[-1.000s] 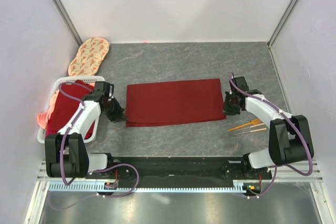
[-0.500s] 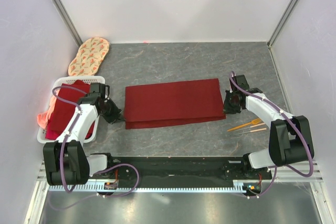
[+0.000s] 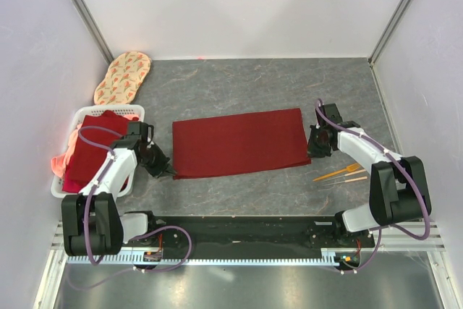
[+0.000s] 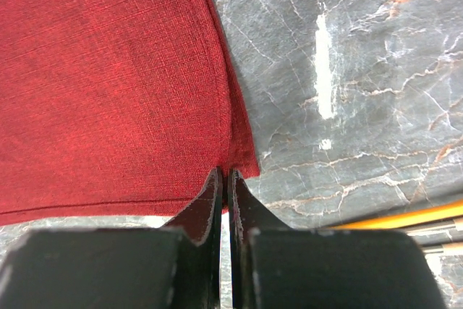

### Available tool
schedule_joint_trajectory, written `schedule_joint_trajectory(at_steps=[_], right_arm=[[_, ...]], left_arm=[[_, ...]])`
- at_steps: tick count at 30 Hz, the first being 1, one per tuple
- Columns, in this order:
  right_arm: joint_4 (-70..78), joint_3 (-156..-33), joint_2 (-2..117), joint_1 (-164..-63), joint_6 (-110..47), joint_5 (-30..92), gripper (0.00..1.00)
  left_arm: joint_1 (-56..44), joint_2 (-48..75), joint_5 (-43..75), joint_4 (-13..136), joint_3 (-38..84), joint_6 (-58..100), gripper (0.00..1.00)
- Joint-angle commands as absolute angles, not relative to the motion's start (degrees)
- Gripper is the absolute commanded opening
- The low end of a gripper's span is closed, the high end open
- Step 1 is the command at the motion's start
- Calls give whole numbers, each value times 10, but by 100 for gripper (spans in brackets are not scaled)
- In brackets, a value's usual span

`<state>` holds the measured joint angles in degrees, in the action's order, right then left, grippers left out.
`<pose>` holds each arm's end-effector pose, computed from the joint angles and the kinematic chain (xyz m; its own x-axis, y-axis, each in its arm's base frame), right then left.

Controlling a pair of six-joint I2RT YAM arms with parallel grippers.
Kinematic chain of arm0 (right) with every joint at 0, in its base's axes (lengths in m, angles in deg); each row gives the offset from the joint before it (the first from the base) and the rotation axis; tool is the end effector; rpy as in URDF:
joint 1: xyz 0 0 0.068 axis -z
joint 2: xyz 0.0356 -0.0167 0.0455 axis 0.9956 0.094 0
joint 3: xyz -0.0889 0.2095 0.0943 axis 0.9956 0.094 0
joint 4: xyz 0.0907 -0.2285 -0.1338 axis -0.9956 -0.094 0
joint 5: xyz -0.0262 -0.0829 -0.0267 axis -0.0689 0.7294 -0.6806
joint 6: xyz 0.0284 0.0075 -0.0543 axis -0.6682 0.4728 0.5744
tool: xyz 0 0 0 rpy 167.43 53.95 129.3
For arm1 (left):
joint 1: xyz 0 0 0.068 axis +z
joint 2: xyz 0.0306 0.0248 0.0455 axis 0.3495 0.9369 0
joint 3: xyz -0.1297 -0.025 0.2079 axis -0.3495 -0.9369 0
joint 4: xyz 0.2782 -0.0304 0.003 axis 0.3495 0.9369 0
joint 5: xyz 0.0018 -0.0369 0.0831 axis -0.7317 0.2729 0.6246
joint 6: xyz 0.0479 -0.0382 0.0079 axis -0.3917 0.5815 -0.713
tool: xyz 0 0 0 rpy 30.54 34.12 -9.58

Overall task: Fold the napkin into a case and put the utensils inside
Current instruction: Fold and flatten the napkin at the center of the board.

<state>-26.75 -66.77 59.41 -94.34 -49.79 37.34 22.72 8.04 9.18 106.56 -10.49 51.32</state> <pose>0.2858 0.0499 0.1351 -0.8935 0.2760 -0.3543 0.2229 0.9574 0.1838 0.2292 -0.0030 0.1375 -0.7412 -0.6697 -0.0463 -0.6100 0.7006 -0.3702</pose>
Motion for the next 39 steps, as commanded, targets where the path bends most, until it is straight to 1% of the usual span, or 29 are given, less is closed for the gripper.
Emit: schedule_joint_trajectory(at_steps=[1,16,19,22,23,25,26,27,28,29,30,31,32,34,35,37,38,39], right_arm=[[-246,-668,610,-943,-493,386,6],[-241,-664,621,-942,-495,389,7],[-240,-662,623,-943,-496,387,8],[-239,-659,623,-942,-496,386,11],[-238,-659,624,-943,-495,386,14],[-238,-661,622,-942,-495,386,16],[-239,-661,621,-943,-495,386,20],[-239,-663,617,-942,-493,385,23],[-241,-665,615,-943,-490,385,26],[-245,-668,612,-942,-489,385,32],[-247,-670,607,-942,-487,385,35],[-256,-672,603,-943,-482,385,38],[-262,-677,598,-942,-481,386,43],[-280,-680,580,-943,-474,393,50],[-284,-683,572,-943,-467,404,55],[-296,-687,552,-943,-466,415,61],[-297,-691,547,-944,-466,416,64],[-297,-692,541,-944,-468,405,66]], left_arm=[[232,91,117,1051,-123,534,2],[233,133,141,1044,-128,527,2],[232,151,126,1044,-130,528,2],[232,164,126,1044,-129,527,2],[232,167,119,1044,-130,527,2],[232,171,107,1044,-124,521,11],[234,172,101,1054,-120,520,16],[234,171,103,1065,-108,519,27],[234,166,105,1071,-104,520,32],[237,157,98,1082,-102,521,35],[238,146,95,1088,-97,524,43],[239,124,92,1094,-95,528,53],[238,109,89,1102,-91,533,54],[238,70,84,1123,-81,540,54],[239,57,87,1130,-75,541,54],[239,34,88,1146,-60,541,53],[238,15,83,1146,-57,545,51],[239,5,78,1139,-56,549,47]])
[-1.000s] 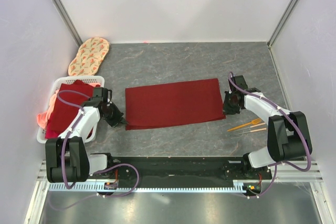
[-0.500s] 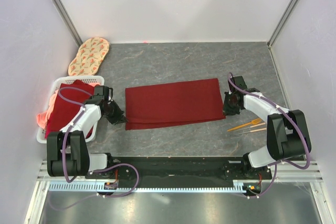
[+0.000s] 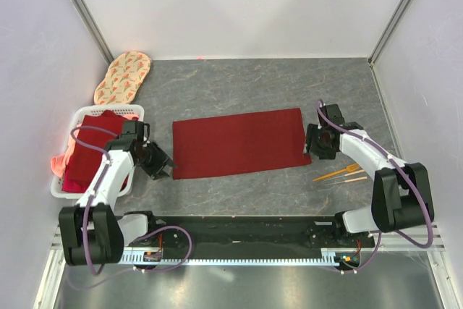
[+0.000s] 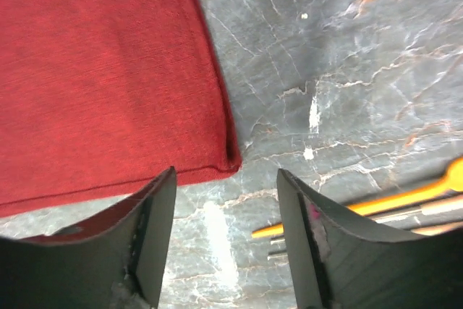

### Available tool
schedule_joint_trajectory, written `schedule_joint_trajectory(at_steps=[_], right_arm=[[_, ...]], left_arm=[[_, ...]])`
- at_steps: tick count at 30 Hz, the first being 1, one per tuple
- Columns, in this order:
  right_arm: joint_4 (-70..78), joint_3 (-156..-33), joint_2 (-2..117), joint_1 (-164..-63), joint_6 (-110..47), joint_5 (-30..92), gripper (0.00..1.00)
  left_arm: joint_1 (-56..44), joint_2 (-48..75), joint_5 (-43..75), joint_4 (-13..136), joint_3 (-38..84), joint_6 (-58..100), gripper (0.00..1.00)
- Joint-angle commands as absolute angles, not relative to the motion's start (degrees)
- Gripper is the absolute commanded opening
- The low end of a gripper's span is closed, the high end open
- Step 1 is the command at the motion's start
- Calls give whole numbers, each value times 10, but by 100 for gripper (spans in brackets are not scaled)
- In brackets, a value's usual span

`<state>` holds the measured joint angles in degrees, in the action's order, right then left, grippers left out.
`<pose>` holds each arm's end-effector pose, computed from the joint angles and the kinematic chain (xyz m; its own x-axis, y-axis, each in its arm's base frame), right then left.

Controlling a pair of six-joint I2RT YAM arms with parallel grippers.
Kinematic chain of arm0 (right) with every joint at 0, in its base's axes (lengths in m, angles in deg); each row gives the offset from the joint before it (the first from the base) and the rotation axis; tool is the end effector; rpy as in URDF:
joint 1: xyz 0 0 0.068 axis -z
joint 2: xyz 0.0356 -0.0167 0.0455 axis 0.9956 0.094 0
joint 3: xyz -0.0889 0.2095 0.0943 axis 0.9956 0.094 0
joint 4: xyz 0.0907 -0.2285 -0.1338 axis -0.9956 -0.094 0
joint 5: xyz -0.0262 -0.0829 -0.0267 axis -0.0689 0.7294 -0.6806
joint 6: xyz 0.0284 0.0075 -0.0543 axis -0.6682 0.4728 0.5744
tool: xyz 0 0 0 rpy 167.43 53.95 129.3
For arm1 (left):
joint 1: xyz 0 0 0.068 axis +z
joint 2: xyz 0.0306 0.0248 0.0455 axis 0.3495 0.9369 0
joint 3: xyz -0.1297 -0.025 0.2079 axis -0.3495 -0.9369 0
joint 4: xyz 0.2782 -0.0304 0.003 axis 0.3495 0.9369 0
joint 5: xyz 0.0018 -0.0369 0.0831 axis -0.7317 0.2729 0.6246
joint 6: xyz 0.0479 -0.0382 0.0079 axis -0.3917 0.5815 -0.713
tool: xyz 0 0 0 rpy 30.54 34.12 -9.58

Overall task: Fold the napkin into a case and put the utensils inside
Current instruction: Fold and flatten the napkin at the center of the board.

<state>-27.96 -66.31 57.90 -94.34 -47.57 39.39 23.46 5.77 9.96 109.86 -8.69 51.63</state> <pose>0.2815 0.0475 0.1387 -0.8970 0.2395 -0.3715 0.2015 0.9696 0.1386 0.2273 0.0005 0.1529 -0.7257 -0.6851 -0.0630 -0.6209 0.6917 -0.3689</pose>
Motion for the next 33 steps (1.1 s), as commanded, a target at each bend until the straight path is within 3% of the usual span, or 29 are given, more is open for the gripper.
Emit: schedule_joint_trajectory(at_steps=[1,5,6,13,18,23,26,33], right_arm=[[-282,-692,540,-943,-470,393,67],[-247,-704,579,-951,-489,344,63],[-239,-705,586,-954,-500,326,60],[-162,-665,621,-958,-523,327,40],[-164,-644,635,-958,-515,344,36],[-185,-695,607,-959,-503,373,40],[-187,-759,643,-958,-504,365,50],[-206,-911,773,-957,-507,368,52]], left_arm=[[239,2,70,1108,-60,551,45],[234,79,-6,1024,-67,544,10],[233,96,-8,1018,-68,541,8],[220,214,42,929,-112,528,5],[217,219,58,892,-118,514,2],[184,92,75,909,-106,514,10],[179,26,82,907,-90,512,16],[162,64,135,871,12,486,2]])
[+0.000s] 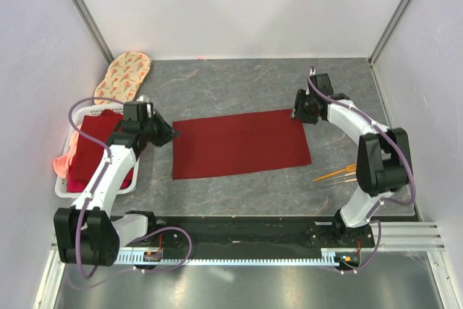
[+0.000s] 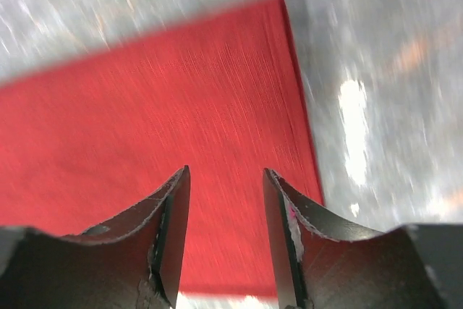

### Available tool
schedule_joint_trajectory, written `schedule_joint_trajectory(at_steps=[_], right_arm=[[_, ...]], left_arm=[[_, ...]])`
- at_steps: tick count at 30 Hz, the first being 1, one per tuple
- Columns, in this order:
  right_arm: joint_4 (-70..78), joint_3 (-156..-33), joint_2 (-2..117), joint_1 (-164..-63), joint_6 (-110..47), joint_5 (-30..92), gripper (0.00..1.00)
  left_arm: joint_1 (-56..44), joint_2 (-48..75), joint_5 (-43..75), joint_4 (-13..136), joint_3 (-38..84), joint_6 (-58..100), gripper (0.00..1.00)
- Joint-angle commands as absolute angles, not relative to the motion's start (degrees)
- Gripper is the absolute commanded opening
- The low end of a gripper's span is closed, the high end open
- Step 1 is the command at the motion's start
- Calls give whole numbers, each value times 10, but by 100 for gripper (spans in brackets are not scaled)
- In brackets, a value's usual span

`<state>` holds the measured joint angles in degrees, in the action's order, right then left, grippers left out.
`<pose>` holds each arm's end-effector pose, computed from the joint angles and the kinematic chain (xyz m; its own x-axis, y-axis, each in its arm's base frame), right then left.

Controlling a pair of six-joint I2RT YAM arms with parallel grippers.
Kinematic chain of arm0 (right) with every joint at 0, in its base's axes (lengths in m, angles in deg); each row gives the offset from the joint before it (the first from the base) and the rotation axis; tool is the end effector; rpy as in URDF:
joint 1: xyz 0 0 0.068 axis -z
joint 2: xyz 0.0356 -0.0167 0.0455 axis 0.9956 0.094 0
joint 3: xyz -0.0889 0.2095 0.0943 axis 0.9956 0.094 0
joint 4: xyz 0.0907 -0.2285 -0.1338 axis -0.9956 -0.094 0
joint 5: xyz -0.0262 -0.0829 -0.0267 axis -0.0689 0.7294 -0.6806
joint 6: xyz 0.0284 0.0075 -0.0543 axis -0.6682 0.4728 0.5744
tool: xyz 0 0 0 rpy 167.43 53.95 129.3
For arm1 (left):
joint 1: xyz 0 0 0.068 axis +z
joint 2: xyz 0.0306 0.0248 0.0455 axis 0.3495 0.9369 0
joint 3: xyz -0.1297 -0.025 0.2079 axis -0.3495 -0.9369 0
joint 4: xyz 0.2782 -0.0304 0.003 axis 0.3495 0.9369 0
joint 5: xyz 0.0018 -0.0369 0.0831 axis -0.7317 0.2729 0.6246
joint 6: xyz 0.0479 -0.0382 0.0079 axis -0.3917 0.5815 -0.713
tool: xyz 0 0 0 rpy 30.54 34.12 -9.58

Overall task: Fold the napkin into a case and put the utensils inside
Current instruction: Fold and flatten the napkin at the center of the board, then pick up the rectangle-folded napkin from the center of the board.

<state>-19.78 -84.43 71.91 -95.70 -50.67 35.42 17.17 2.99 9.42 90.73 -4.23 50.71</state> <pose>0.3645 0.0740 0.1715 -0.8143 0.2851 -0.5057 0.1492 0.9446 0.2923 0.2684 -0.0273 0.2093 -0.6985 -0.5938 -0.3993 -0.3014 0.7503 -0.5885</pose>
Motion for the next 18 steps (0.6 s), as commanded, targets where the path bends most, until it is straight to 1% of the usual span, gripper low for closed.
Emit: schedule_joint_trajectory(at_steps=[1,2,3,5,6,7,9,13,18], right_arm=[[-206,-936,795,-958,-506,378,49],[-208,-947,805,-957,-507,380,47],[-208,-967,814,-958,-504,380,41],[-209,-984,840,-957,-502,390,35],[-213,-998,849,-957,-499,395,28],[-215,-1003,859,-957,-498,405,26],[-212,-1007,867,-957,-495,414,24],[-196,-1007,886,-957,-488,429,23],[-171,-1007,900,-957,-483,433,23]], left_arm=[[147,80,167,868,33,484,2],[142,124,172,868,48,478,2],[135,148,175,869,64,472,2],[109,200,234,903,115,468,2],[102,247,273,913,128,471,2],[103,267,282,924,155,477,2],[101,316,305,948,179,489,2],[98,373,330,957,214,491,2],[102,396,381,961,229,479,2]])
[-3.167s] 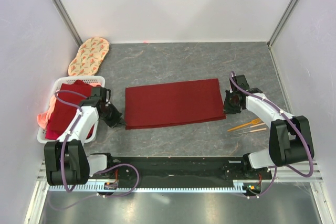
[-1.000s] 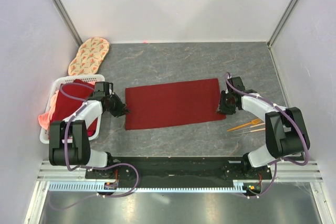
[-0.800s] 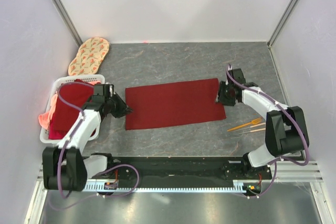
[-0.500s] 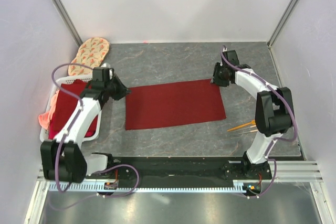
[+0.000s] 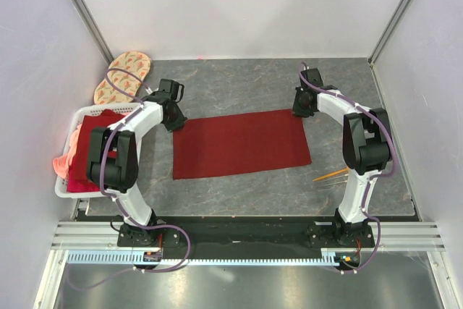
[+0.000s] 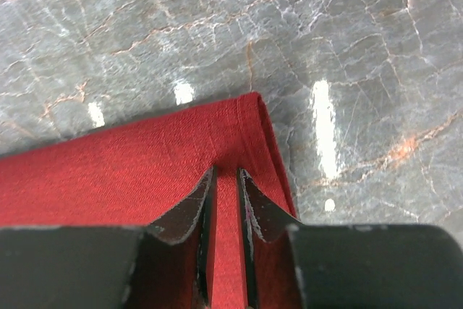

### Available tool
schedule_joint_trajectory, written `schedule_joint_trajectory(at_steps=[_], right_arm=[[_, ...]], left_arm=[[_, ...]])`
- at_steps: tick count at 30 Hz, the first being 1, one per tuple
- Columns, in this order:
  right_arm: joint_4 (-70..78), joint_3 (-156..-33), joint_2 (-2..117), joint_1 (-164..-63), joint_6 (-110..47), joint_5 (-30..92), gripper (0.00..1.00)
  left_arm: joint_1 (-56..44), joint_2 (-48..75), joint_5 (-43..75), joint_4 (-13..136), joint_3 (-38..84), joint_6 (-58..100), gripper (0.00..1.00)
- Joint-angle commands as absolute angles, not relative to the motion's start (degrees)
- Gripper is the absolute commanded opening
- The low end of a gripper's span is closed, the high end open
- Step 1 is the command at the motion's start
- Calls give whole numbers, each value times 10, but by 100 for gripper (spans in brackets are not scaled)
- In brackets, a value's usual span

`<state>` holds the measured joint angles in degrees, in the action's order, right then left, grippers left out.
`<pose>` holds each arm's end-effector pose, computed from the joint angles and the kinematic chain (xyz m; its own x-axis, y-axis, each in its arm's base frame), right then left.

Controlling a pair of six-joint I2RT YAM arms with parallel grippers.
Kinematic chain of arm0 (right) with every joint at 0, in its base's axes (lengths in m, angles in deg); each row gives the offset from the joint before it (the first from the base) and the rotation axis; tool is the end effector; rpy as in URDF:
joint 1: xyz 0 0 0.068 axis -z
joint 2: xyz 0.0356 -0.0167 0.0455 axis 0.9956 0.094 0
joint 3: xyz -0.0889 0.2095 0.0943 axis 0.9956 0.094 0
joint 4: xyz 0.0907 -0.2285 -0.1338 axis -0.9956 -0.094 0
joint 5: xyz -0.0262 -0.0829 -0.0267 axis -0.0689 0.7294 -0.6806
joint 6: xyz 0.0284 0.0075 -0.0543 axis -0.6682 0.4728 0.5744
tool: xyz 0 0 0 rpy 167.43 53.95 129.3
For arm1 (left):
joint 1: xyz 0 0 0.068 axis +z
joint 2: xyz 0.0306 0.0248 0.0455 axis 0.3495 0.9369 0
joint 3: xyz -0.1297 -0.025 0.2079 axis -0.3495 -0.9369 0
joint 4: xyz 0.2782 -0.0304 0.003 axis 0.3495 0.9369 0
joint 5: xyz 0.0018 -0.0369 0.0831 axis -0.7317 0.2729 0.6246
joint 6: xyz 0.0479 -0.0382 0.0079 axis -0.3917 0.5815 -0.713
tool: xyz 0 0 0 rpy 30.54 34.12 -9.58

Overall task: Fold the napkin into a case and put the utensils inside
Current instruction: Pick up the rectangle-folded napkin from the center of the board.

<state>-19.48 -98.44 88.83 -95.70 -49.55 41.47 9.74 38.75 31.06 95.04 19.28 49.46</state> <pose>0.4230 0.0804 0.1387 -0.8154 0.2669 -0.5137 0.1969 0.9623 0.1874 0.3678 -0.0639 0.1513 -0.7588 -0.5004 -0.4170 -0.4583 0.8650 -0.2042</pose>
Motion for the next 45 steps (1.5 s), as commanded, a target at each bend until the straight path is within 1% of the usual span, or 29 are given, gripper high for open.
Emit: schedule_joint_trajectory(at_steps=[1,4,8,11,14,19,22,24,26,28,29,30,31,33,34,36,37,38,40,45], right_arm=[[-167,-1007,904,-958,-481,434,23],[-149,-1001,912,-957,-475,444,23],[-144,-1009,928,-957,-463,443,24],[-146,-1011,927,-958,-457,442,24],[-153,-1015,916,-957,-456,433,24],[-164,-1011,881,-959,-460,431,27],[-165,-1007,870,-959,-462,425,31],[-165,-1013,877,-960,-461,425,35],[-178,-1028,892,-960,-462,421,39],[-207,-1036,895,-960,-464,418,41],[-213,-1035,886,-960,-464,416,45],[-219,-1029,879,-959,-463,423,48],[-232,-1017,871,-959,-461,431,53],[-251,-1004,843,-959,-457,448,57],[-258,-973,830,-959,-456,450,61],[-252,-934,785,-959,-453,436,65],[-239,-893,771,-959,-451,429,67],[-232,-874,751,-959,-449,422,68],[-211,-834,741,-958,-432,399,69],[-193,-803,738,-959,-420,401,66]], left_arm=[[103,409,385,961,239,473,2],[104,428,413,956,246,476,2],[107,498,431,956,271,451,2],[106,505,446,962,266,445,2],[105,481,432,962,262,439,2],[103,386,375,968,247,445,2],[94,356,325,961,253,451,2],[75,348,272,950,262,455,2],[35,341,256,950,270,445,2],[5,326,261,949,268,435,6],[-19,322,259,947,258,434,8],[-28,317,252,938,252,436,10],[-36,304,243,932,244,436,12],[-60,288,201,916,219,430,16],[-68,280,197,915,212,428,18],[-87,245,176,905,187,423,22],[-91,231,164,899,178,423,23],[-95,208,138,894,159,422,25],[-100,183,123,885,143,421,29],[-103,141,88,880,116,418,29]])
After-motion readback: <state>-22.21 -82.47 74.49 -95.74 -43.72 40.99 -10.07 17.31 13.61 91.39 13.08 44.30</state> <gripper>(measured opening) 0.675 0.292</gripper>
